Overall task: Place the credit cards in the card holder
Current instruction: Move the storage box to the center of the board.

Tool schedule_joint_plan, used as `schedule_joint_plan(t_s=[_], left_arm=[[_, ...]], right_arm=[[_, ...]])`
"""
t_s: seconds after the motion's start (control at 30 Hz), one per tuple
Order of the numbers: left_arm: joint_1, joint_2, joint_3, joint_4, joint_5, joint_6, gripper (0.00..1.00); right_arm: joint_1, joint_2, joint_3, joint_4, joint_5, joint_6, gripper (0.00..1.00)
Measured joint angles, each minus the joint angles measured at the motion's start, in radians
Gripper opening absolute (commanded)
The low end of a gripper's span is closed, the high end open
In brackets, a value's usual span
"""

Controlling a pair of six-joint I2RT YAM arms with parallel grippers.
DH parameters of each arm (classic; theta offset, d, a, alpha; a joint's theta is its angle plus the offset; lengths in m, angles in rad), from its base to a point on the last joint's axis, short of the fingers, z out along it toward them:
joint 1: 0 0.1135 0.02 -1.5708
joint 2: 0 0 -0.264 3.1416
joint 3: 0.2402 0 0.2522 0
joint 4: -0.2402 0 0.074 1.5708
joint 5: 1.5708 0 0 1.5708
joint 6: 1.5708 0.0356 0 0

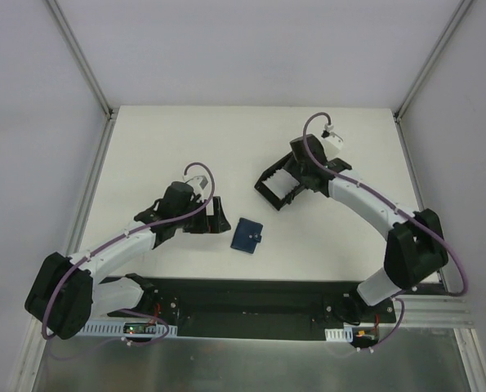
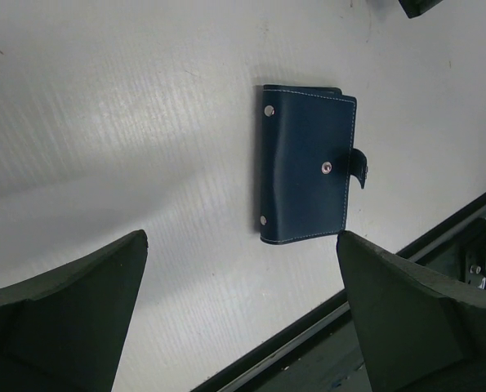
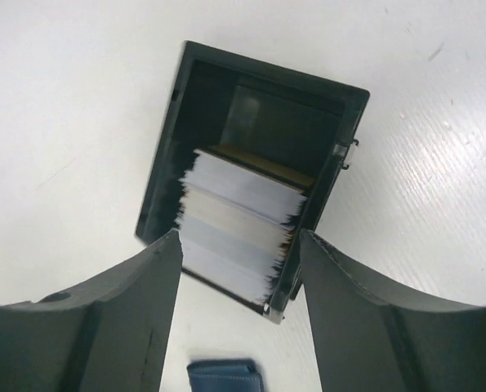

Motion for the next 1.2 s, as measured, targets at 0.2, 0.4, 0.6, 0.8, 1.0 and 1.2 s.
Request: schedule_joint_plan(t_s=[0.2,0.4,0.6,0.8,1.0,1.2], left_arm=[[0.006,-0.019,0.003,0.000,-0.023,0.000,0.99],[0.023,-0.028,0.017,0.001,-0.030,-0.030,0.99],[0.059,0.006,0.042,0.005,0.013,-0.045,0.99],[0.059,0.016,0.042,0.008,0.033,-0.041,0.99],[0.058,-0.006,0.042,0.008,0.034,-0.030,0.99],[0.058,-0.011,0.042,0.008,0.034,-0.005,0.99]], right_arm=[[-0.017,-0.171,-0.092,0.078,-0.072,-0.201,0.59],[-0.059,-0.269,-0.257,0.086,-0.208,-0.389,0.54],[-0.097,-0.204,-0.287,0.097,-0.354,-0.517,0.52],[-0.097,-0.031,-0.235,0.108,-0.403,-0.595,0.52],[-0.099,0.031,-0.212,0.131,-0.447,-0.646,0.53],[-0.077,0.113,-0.151,0.160,-0.521,-0.721,0.54]])
